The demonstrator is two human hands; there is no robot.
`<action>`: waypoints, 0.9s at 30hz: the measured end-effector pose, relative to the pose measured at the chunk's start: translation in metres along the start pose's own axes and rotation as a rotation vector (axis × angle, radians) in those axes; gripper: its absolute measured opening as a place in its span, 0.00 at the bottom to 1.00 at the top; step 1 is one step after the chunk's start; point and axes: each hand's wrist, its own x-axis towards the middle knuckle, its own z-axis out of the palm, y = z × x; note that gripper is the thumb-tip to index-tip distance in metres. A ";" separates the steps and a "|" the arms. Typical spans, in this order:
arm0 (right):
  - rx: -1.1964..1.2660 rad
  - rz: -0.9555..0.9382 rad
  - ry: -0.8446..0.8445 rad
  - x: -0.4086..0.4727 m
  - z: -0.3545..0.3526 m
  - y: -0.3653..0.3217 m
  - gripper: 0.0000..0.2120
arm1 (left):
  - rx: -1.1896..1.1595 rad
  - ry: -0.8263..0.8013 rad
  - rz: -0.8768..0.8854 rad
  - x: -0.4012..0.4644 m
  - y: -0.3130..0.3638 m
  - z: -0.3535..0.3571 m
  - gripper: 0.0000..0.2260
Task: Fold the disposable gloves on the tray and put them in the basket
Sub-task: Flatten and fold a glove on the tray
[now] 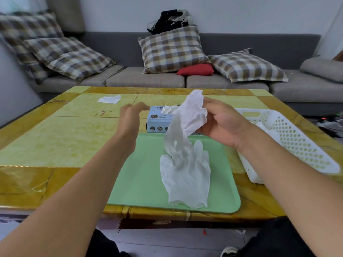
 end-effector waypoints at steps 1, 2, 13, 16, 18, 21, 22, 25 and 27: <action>-0.048 0.017 -0.038 -0.002 0.001 -0.006 0.13 | 0.030 -0.124 0.162 -0.002 0.006 0.003 0.35; -0.094 0.039 -0.065 -0.005 0.002 -0.011 0.12 | 0.039 -0.318 0.265 -0.005 0.011 0.006 0.36; -0.149 0.146 0.084 -0.018 -0.004 -0.001 0.33 | 0.041 -0.460 0.212 -0.031 0.001 0.039 0.12; -0.252 0.141 0.071 -0.025 0.001 0.006 0.23 | 0.031 -0.406 0.215 -0.036 0.001 0.039 0.12; -0.216 0.084 0.106 -0.025 0.005 0.007 0.21 | 0.036 -0.396 0.227 -0.038 0.002 0.038 0.12; -0.093 0.008 0.146 -0.024 0.006 0.004 0.19 | 0.038 -0.390 0.243 -0.040 0.006 0.034 0.13; -0.062 -0.010 0.155 -0.024 0.005 0.002 0.19 | 0.047 -0.400 0.252 -0.040 0.008 0.032 0.14; -0.033 -0.067 0.161 -0.028 0.006 -0.003 0.17 | 0.107 -0.477 0.272 -0.043 0.013 0.028 0.18; -0.044 -0.097 0.170 -0.032 0.008 -0.009 0.19 | 0.145 -0.497 0.275 -0.044 0.014 0.027 0.26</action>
